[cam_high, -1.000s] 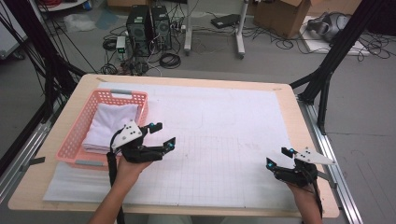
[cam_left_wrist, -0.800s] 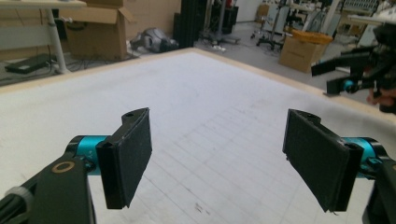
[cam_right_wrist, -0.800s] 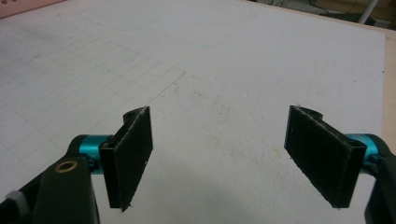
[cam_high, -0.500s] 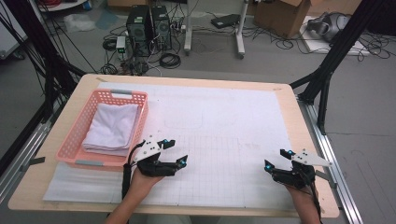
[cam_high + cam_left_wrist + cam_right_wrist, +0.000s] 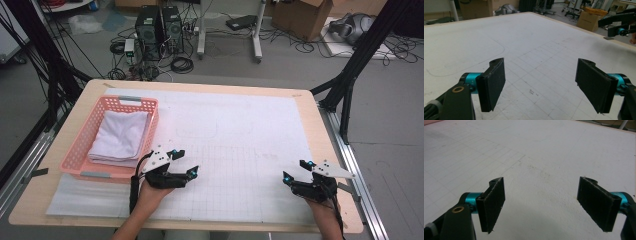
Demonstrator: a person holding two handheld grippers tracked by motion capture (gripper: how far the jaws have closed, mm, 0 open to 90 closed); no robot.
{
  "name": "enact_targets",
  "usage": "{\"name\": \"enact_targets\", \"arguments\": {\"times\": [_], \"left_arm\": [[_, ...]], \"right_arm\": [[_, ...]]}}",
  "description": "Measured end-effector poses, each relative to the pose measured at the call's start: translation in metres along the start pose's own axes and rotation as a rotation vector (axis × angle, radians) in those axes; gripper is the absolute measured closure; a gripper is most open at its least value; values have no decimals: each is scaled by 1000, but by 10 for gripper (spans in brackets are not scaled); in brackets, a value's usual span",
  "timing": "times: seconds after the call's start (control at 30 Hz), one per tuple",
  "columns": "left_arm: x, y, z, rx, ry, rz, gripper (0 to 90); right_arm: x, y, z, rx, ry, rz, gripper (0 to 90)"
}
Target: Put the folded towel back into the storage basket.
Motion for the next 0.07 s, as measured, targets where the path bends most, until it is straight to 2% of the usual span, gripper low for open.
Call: {"name": "enact_targets", "arguments": {"times": [0.07], "left_arm": [[-1, 0, 0, -1, 0, -5, 243]], "right_arm": [[0, 1, 0, 0, -5, -1, 211]]}}
Point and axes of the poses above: each handheld gripper's, and its own axes: y roughly backward along the jaws, z roughly out of its underside, x roughly to its right, the point moved 10 cm from there along -y, roughly forward along the jaws, and after that the axes turned 1 degree about -z, right-handed, at the moved point
